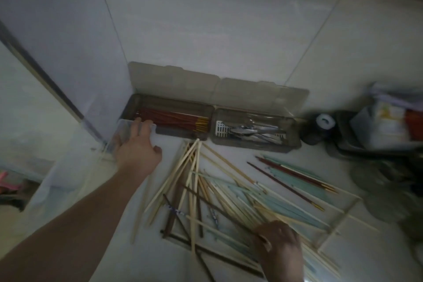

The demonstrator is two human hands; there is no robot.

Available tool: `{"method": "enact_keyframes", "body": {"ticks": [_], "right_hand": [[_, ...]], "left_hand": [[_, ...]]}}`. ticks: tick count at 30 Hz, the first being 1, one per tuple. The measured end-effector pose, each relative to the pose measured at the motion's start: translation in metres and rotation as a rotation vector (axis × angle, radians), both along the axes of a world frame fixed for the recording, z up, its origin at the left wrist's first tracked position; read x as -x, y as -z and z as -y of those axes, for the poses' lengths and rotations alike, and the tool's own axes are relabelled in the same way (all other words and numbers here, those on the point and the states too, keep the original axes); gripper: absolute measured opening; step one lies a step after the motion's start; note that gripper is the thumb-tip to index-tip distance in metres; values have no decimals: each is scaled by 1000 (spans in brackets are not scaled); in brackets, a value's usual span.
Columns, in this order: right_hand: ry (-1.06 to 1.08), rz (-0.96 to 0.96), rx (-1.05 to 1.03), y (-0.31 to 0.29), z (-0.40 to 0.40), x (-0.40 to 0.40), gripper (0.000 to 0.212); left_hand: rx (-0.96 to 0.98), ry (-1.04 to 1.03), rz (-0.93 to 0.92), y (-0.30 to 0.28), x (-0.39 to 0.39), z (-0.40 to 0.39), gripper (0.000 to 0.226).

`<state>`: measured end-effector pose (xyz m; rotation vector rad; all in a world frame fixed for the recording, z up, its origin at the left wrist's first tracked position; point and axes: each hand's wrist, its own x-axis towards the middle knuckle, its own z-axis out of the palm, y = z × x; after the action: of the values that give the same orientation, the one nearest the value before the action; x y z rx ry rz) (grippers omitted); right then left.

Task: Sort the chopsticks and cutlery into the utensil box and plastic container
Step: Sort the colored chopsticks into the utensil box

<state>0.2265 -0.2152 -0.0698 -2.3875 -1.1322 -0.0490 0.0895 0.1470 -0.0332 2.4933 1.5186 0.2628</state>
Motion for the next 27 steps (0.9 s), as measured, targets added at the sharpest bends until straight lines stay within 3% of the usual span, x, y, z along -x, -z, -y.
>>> {"method": "enact_keyframes", "body": {"ticks": [3,7,11,14,17,20,24,27], "right_hand": [[-24,68,44,3,-5,4,18],[19,19,48,-6,-3,-8,21],[270,-41,41,-12,9,-53,11],[402,-4,170,-17,16,-98,13],[321,53,334,-14,19,-128,10],[164,152,453,-4,21,-139,32],[96,158,469,1,22,-144,41],[105,160,296,-7,5,-135,38]], "left_hand": [[19,2,-23,0,1,-1,70],[18,10,-49,0,0,-2,70],[19,0,-63,2,0,-3,70],[-16,18,-67,5,0,-5,69],[-12,12,-67,4,0,-6,69],[-25,2,-43,5,0,-4,69],[-56,7,6,6,1,-5,67],[-57,8,18,6,2,-5,66]]}}
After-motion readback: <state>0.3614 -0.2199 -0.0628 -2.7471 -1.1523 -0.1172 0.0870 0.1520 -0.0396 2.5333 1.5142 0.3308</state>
